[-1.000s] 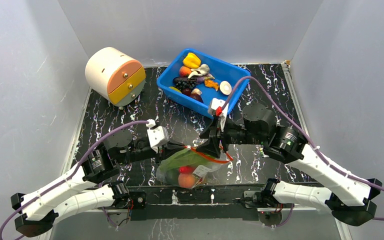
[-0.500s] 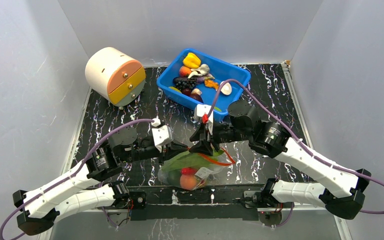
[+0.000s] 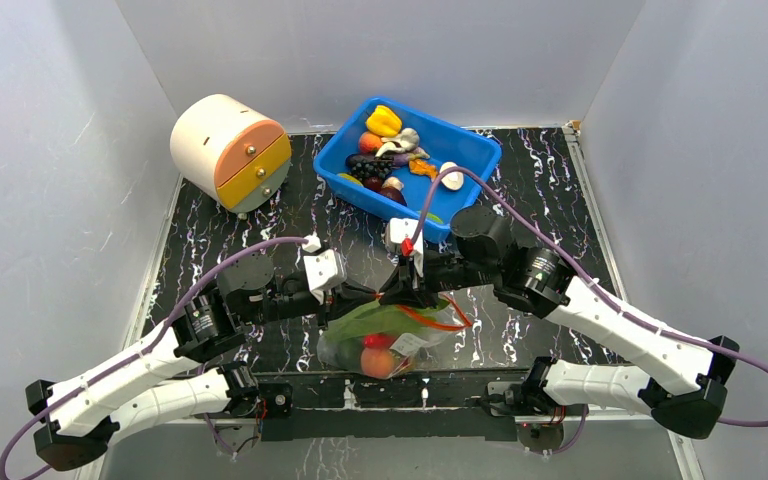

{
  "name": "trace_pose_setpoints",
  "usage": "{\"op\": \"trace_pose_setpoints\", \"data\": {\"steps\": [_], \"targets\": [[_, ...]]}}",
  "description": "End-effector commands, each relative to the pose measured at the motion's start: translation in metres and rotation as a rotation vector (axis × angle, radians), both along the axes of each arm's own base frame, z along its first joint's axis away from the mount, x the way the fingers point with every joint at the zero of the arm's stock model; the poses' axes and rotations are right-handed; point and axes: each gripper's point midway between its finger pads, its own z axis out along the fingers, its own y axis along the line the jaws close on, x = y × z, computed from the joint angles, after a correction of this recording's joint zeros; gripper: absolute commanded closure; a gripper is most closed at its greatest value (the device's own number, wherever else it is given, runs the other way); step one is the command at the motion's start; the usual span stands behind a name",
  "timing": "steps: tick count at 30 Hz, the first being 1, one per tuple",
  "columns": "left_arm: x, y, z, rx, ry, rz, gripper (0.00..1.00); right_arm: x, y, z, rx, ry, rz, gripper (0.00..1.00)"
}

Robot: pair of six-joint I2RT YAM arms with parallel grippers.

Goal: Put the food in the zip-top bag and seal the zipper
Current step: Zip the zipper food storage bag at the center of the board.

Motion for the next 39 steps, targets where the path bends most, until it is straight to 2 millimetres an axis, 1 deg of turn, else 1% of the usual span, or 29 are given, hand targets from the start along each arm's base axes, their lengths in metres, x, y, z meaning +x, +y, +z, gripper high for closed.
{"op": "trace_pose_setpoints", "data": {"steps": [1,5,8,11,17,22,28,31,34,36,38,39], "targets": [[0.002,0.006,0.042,-0.125,-0.09,0.025,1.0,0.008,-0.003,0.009,0.04,-0.062,-0.038,1.0],[0.01,0.022,0.044,-0.098,-0.112,0.103,1.0,0.01,-0.01,0.005,0.009,-0.075,-0.064,1.0],[0.015,0.036,0.039,-0.045,-0.121,0.159,1.0,0.01,-0.016,0.002,-0.022,-0.086,-0.069,1.0],[0.018,0.046,0.036,-0.017,-0.129,0.194,1.0,0.007,-0.023,-0.003,-0.052,-0.087,-0.069,1.0],[0.022,0.058,0.028,0.022,-0.129,0.245,1.0,0.011,-0.041,-0.012,-0.118,-0.089,-0.135,1.0],[0.025,0.068,0.028,0.028,-0.139,0.285,1.0,0.011,-0.058,-0.015,-0.148,-0.077,-0.2,1.0],[0.026,0.073,0.025,0.051,-0.14,0.295,1.0,0.009,-0.075,-0.021,-0.179,-0.069,-0.254,1.0],[0.025,0.07,0.025,0.042,-0.134,0.291,1.0,0.007,-0.074,-0.015,-0.15,-0.074,-0.243,1.0],[0.018,0.06,0.026,0.03,-0.14,0.224,1.0,-0.001,-0.061,-0.005,-0.092,-0.071,-0.17,1.0],[0.01,0.051,0.026,0.025,-0.149,0.153,0.96,-0.005,-0.05,0.001,-0.061,-0.071,-0.119,1.0],[0.006,0.044,0.028,0.025,-0.153,0.108,0.95,-0.005,-0.044,0.003,-0.05,-0.071,-0.091,1.0],[0.005,0.042,0.029,0.027,-0.149,0.094,0.92,-0.004,-0.042,0.002,-0.052,-0.074,-0.086,1.0]]}}
